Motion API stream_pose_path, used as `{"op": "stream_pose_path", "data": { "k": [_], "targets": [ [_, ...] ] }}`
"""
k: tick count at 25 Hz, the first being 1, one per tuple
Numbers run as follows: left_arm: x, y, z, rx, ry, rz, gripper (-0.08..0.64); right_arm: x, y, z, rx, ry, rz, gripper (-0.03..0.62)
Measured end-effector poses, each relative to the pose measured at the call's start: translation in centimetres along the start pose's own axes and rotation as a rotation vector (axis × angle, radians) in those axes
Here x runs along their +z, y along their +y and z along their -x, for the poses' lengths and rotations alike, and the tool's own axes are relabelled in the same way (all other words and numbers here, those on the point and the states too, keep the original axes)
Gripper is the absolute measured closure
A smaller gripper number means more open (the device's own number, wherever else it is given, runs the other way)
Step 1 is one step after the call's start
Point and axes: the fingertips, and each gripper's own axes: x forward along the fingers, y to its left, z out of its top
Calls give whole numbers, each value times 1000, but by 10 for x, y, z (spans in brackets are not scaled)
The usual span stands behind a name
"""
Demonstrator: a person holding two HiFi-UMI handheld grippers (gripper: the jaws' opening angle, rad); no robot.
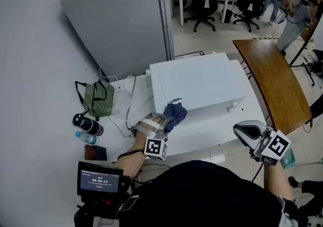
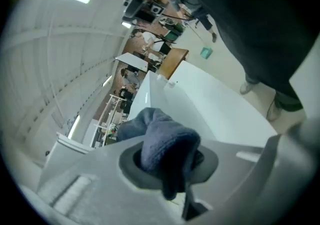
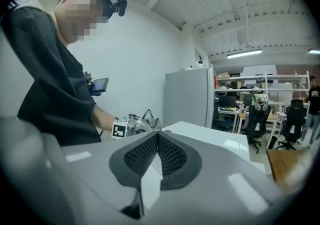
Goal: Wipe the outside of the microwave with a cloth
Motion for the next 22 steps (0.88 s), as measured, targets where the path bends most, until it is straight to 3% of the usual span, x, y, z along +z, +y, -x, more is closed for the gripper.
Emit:
{"op": "stream_pose_path", "data": {
  "k": [6,11,15,18,22],
  "targets": [
    [101,12,-100,-52,44,-139,503,-43,-49,102,-83,-22,-41,586],
    [188,21,-197,-130,117,-236,506,-75,-110,223,-239,-56,-106,586],
    [195,25,-205,-144,147,-251,506,-108,-134,292,-329,-38,-156,586],
    [199,24,-203,-164,149,-247,505,-110,-132,299,-312,-35,-148,586],
    [207,24,-205,-149,126,-250,505,-88,-117,259,-243,-49,-110,586]
  ]
}}
